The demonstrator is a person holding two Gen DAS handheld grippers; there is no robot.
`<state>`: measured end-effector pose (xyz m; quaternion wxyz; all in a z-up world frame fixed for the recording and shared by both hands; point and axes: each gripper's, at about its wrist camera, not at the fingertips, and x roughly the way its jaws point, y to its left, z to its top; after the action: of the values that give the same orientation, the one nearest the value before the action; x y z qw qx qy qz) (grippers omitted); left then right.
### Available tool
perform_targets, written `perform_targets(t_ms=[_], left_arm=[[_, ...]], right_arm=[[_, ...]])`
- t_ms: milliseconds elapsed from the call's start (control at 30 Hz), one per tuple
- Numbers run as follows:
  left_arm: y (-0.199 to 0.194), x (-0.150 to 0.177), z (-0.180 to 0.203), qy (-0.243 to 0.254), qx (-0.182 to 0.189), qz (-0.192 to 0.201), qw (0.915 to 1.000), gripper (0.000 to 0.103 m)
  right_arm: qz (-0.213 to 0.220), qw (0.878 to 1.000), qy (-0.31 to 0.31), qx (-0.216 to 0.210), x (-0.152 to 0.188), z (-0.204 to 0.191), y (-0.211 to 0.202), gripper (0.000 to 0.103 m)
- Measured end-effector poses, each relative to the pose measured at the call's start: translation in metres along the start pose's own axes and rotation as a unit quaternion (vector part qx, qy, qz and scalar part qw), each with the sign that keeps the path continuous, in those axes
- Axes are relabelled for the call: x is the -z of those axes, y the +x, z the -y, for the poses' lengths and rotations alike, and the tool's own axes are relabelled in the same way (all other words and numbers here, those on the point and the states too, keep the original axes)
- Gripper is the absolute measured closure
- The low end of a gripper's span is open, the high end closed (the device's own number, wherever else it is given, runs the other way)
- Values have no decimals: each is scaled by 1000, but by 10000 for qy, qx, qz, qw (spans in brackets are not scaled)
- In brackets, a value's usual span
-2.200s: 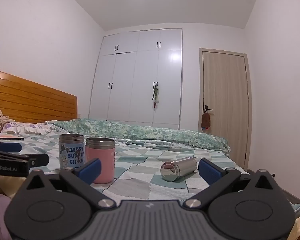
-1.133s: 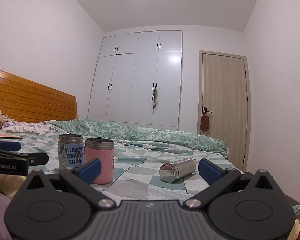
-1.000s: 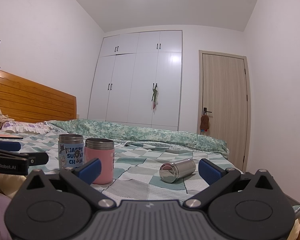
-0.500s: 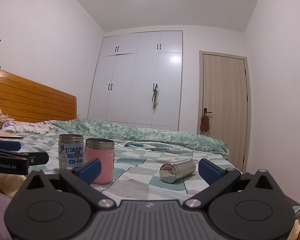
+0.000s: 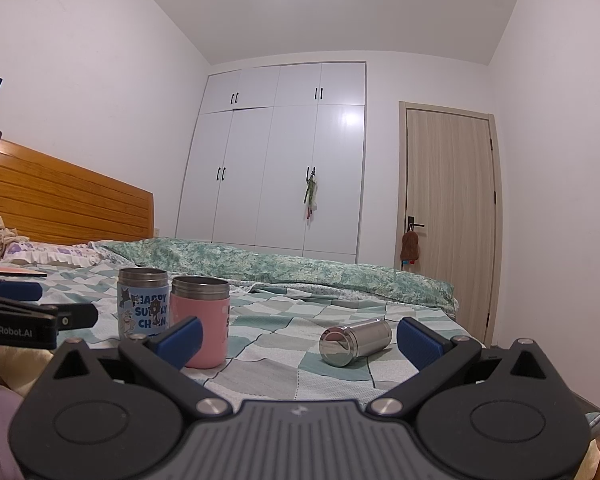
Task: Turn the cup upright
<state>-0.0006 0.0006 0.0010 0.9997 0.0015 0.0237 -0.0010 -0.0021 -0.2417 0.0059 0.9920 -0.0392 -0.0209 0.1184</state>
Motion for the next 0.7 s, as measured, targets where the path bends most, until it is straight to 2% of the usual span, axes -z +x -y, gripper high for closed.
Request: perform_targets(t_ms=[400, 700], left_arm=[[-2, -4, 1, 11, 5, -31, 10000, 0], [16, -28, 30, 292, 494, -284, 9979, 0]], right_arm=[[-40, 10000, -59, 10, -2, -2, -1, 0], [-474, 9985, 268, 70, -21, 26, 21, 0]])
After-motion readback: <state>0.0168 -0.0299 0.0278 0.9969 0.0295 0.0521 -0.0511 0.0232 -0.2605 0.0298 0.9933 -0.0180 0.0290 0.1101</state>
